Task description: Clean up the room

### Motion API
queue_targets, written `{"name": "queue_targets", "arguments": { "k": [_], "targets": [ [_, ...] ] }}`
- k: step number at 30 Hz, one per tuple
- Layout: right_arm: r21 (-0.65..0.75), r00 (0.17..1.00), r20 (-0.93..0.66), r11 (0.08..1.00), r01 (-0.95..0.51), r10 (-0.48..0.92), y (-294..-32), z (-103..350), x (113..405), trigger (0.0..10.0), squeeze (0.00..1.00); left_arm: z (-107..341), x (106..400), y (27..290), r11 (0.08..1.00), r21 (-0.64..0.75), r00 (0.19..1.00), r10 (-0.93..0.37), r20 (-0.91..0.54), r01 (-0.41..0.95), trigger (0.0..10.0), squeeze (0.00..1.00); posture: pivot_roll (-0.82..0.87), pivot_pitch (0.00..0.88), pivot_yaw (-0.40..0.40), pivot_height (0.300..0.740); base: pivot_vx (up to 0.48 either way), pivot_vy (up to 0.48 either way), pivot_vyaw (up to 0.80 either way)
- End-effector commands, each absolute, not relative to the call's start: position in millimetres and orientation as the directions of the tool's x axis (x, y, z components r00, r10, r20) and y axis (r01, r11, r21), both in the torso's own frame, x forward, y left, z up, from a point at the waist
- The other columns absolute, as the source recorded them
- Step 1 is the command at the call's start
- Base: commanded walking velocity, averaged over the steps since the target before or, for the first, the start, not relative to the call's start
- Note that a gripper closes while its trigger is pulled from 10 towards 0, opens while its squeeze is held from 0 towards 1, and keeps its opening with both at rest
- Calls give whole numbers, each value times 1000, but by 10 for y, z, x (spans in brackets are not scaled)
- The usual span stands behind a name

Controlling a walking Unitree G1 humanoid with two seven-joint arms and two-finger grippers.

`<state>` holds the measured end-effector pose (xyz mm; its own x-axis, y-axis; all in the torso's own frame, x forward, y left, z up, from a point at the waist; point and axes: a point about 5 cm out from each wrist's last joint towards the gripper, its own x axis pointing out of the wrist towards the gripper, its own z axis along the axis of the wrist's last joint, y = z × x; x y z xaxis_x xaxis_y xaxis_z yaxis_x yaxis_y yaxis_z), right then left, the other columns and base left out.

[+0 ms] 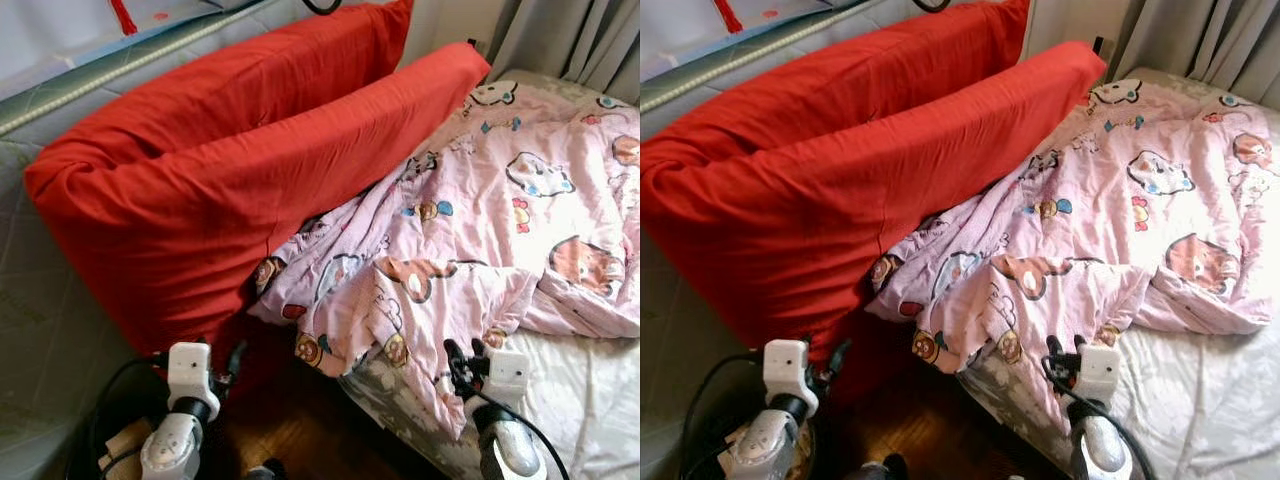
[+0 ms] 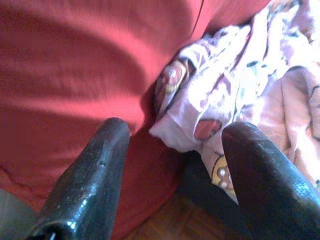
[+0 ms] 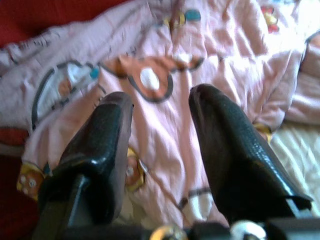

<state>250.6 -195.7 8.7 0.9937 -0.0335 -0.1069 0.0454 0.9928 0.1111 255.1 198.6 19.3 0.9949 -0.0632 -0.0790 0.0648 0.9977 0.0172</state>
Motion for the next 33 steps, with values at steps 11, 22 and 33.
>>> {"name": "queue_targets", "arguments": {
  "k": [11,22,33],
  "targets": [
    [17,989,-127,996,82,-79,-2071,157,2524,10000,0,319,2603,1931,995,20,994,-94,-55,95,10000,0,1,171,16,735,0,0,0],
    [71,982,-84,982,177,-171,-2129,254,2564,10000,0,382,2621,1868,994,13,992,-112,-54,113,10000,0,5,184,25,688,0,0,0],
    [49,979,-116,984,172,-165,-2126,245,2607,10000,0,438,2647,1889,993,24,992,-111,-51,113,10000,0,19,200,25,688,0,0,0]
  ]
}}
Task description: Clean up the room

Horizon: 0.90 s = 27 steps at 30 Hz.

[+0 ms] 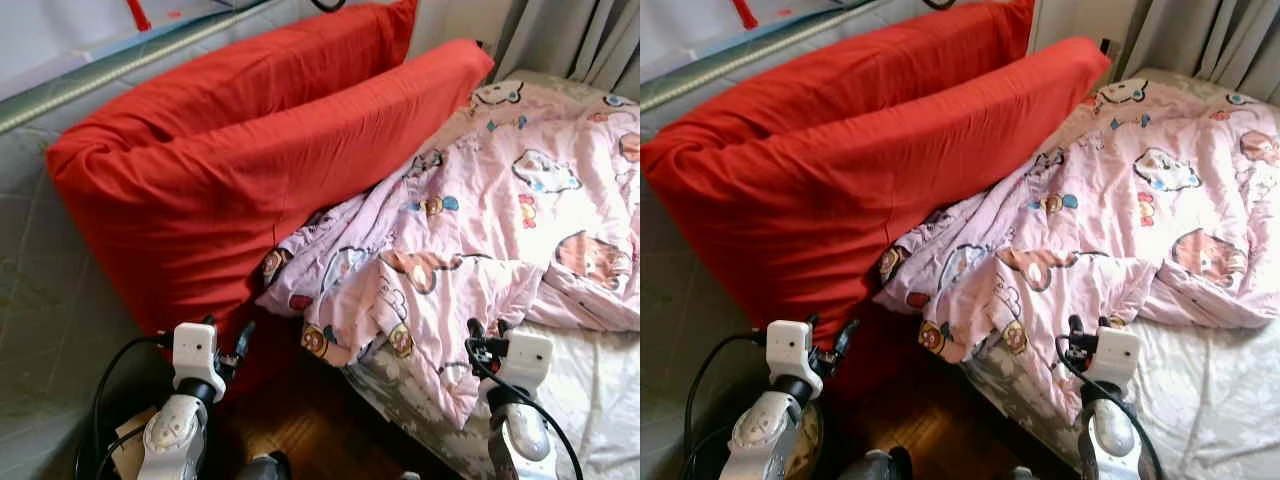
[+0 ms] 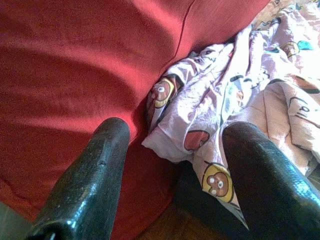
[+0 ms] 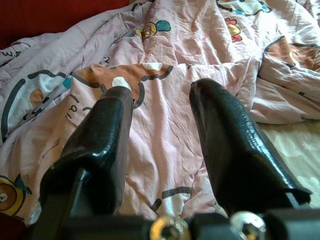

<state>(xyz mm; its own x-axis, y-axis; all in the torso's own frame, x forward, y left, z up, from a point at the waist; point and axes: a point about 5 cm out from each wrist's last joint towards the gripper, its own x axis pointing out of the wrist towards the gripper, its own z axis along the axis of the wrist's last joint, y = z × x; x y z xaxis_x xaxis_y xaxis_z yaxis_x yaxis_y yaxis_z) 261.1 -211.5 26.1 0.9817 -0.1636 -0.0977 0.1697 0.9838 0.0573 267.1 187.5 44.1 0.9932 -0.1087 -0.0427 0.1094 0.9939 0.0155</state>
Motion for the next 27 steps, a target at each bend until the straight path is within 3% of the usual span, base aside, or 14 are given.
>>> {"name": "queue_targets", "arguments": {
  "k": [1,6,17,27],
  "targets": [
    [49,979,-116,984,172,-165,-2126,245,2607,10000,0,438,2647,1889,993,24,992,-111,-51,113,10000,0,19,200,25,688,0,0,0],
    [59,981,-121,986,158,-150,-2112,228,2596,10000,0,440,2643,1885,994,18,993,-106,-54,107,10000,0,22,208,24,663,0,0,0],
    [58,978,-135,984,166,-157,-2110,212,2596,10000,0,424,2633,1894,995,13,993,-97,-66,99,10000,0,21,222,25,663,0,0,0],
    [62,985,-158,994,86,-75,-2021,163,2579,10000,0,412,2631,1892,995,10,992,-101,-77,102,10000,0,25,224,20,638,0,0,0]
  ]
}}
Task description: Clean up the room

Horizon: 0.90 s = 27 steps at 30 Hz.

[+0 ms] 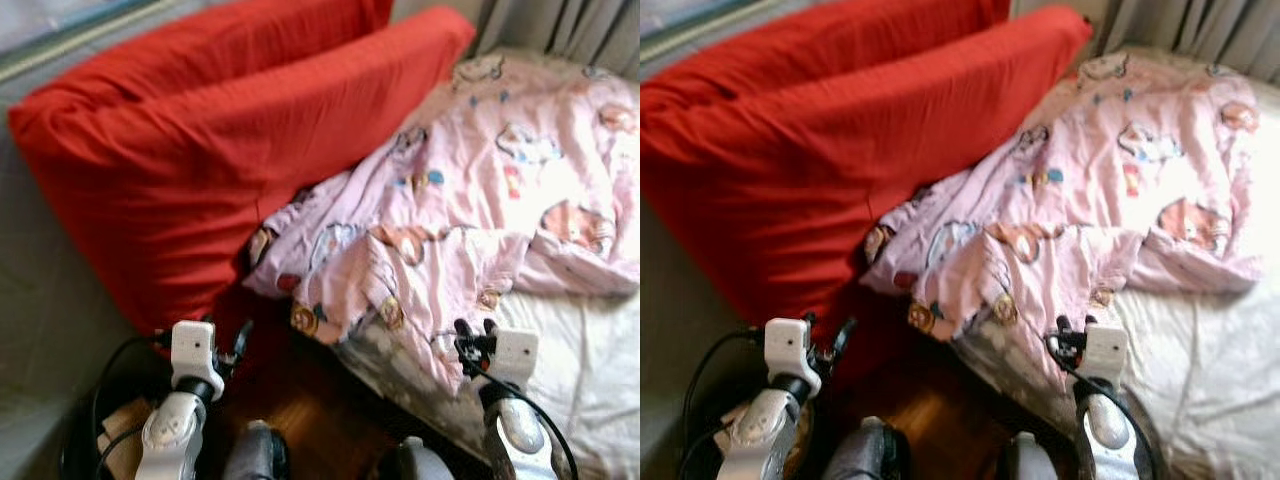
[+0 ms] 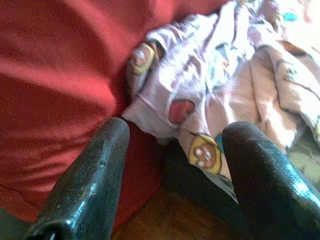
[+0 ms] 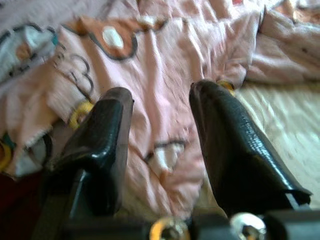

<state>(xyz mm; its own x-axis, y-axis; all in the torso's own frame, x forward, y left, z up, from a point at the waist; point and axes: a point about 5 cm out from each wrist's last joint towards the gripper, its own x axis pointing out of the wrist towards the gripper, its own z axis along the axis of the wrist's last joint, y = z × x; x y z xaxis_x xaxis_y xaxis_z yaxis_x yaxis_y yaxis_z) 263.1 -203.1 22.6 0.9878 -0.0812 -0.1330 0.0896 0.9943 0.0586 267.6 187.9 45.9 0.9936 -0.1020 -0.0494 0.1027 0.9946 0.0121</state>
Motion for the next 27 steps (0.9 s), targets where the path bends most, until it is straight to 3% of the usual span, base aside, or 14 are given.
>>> {"name": "queue_targets", "arguments": {
  "k": [1,27],
  "targets": [
    [59,984,-162,995,83,-73,-2018,158,2578,10000,0,412,2630,1891,995,10,992,-101,-77,102,10000,0,25,223,19,638,0,0,0],
    [72,981,-187,996,57,-43,-1967,94,2545,10000,0,410,2642,1898,994,12,990,-108,-86,109,10000,0,20,204,23,616,0,0,0]
  ]
}}
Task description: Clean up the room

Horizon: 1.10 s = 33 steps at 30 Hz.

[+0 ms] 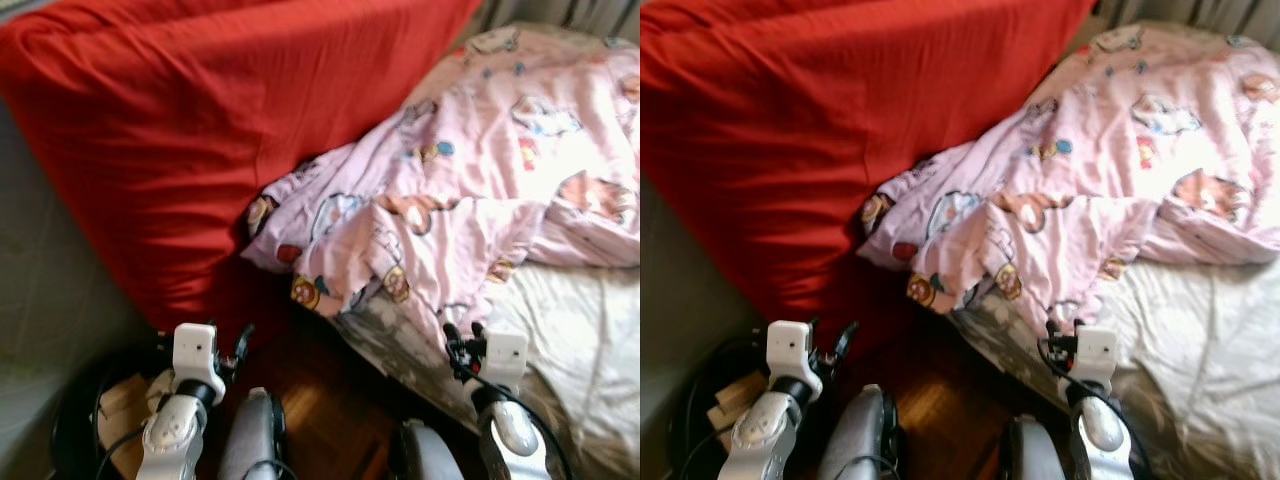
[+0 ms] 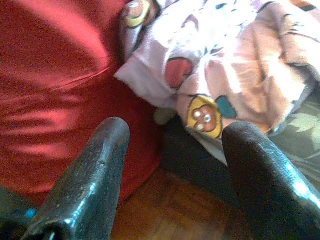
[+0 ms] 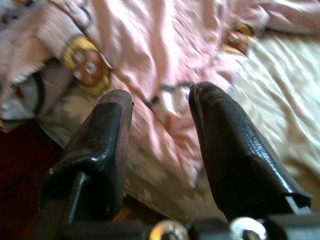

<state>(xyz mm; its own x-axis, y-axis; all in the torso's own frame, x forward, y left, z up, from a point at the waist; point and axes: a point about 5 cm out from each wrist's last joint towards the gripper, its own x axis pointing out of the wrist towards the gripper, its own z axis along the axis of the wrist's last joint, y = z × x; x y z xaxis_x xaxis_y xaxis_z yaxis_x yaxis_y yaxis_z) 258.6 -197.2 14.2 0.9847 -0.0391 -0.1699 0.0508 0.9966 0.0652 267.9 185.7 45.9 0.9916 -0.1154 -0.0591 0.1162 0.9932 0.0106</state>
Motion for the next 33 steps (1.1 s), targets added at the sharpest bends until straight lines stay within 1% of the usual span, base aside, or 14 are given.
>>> {"name": "queue_targets", "arguments": {
  "k": [1,13,20,26,28,33],
  "targets": [
    [72,981,-187,996,57,-43,-1968,93,2546,10000,0,412,2642,1897,994,12,990,-108,-86,109,10000,0,20,204,23,616,0,0,0],
    [70,981,-191,996,58,-44,-1962,86,2553,10000,0,413,2653,1859,992,8,989,-124,-84,126,10000,0,16,188,25,616,0,0,0],
    [65,982,-183,996,58,-45,-1968,109,2562,10000,0,422,2658,1864,992,9,989,-123,-81,124,10000,0,14,191,26,616,0,0,0],
    [65,976,-214,997,51,-36,-1956,69,2563,10000,0,426,2662,1864,992,10,989,-123,-82,124,10000,0,15,199,25,611,0,0,0],
    [81,982,-185,995,53,-37,-1945,85,2548,10000,0,420,2656,1861,992,10,989,-125,-83,126,10000,0,16,200,25,611,0,0,0],
    [79,979,-198,995,61,-45,-1950,66,2543,10000,0,413,2649,1871,993,11,989,-118,-89,119,10000,0,18,204,24,611,0,0,0]
  ]
}}
